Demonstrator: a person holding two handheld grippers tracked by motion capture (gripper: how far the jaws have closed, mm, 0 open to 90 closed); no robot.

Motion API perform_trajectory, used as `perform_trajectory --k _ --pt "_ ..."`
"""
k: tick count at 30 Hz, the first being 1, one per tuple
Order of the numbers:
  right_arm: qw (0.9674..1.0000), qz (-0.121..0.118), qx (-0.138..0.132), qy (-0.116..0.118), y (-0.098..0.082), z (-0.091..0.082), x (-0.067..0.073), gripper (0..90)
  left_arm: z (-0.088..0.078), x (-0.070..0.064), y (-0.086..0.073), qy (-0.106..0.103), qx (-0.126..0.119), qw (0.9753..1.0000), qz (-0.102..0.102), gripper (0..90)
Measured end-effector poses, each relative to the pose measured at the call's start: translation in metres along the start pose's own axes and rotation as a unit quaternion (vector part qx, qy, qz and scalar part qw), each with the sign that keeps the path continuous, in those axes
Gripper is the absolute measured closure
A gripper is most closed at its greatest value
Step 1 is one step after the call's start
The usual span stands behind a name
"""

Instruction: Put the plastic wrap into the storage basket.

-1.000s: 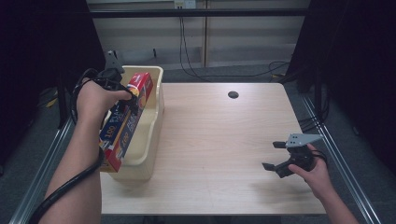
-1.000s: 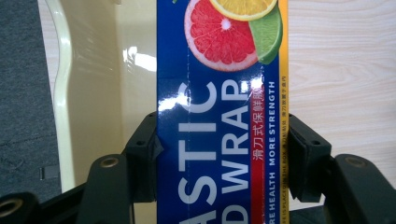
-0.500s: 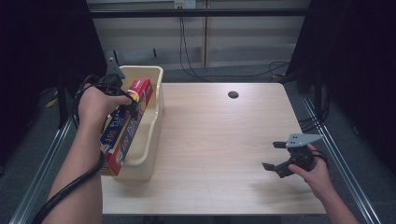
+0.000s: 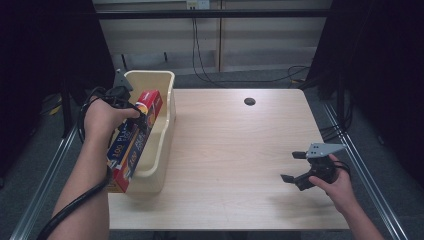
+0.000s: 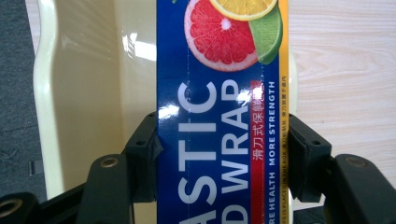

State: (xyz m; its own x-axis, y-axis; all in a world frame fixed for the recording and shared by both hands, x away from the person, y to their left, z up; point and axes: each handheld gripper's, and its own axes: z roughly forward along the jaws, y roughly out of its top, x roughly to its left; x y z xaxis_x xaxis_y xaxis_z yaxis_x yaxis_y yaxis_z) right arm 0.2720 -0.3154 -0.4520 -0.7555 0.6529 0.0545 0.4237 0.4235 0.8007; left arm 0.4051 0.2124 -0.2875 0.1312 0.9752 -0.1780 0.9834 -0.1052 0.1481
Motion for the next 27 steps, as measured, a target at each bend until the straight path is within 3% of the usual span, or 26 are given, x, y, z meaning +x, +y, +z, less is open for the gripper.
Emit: perform_trajectory --k 18,22,27 --pt "1.0000 0.000 0.000 0.001 0.000 0.000 0.000 2.7 0.017 0.007 -0.003 -0.002 0.015 0.9999 -0.002 40.4" --pt "1.0000 0.001 0.000 0.000 0.000 0.000 0.000 2.6 0.021 0.008 -0.003 -0.008 0.021 0.9997 -0.010 40.4" --pt "1.0000 -0.001 -0.002 0.002 0.000 0.000 0.000 2.6 0.024 0.007 -0.002 -0.002 0.023 0.9997 -0.006 40.3"
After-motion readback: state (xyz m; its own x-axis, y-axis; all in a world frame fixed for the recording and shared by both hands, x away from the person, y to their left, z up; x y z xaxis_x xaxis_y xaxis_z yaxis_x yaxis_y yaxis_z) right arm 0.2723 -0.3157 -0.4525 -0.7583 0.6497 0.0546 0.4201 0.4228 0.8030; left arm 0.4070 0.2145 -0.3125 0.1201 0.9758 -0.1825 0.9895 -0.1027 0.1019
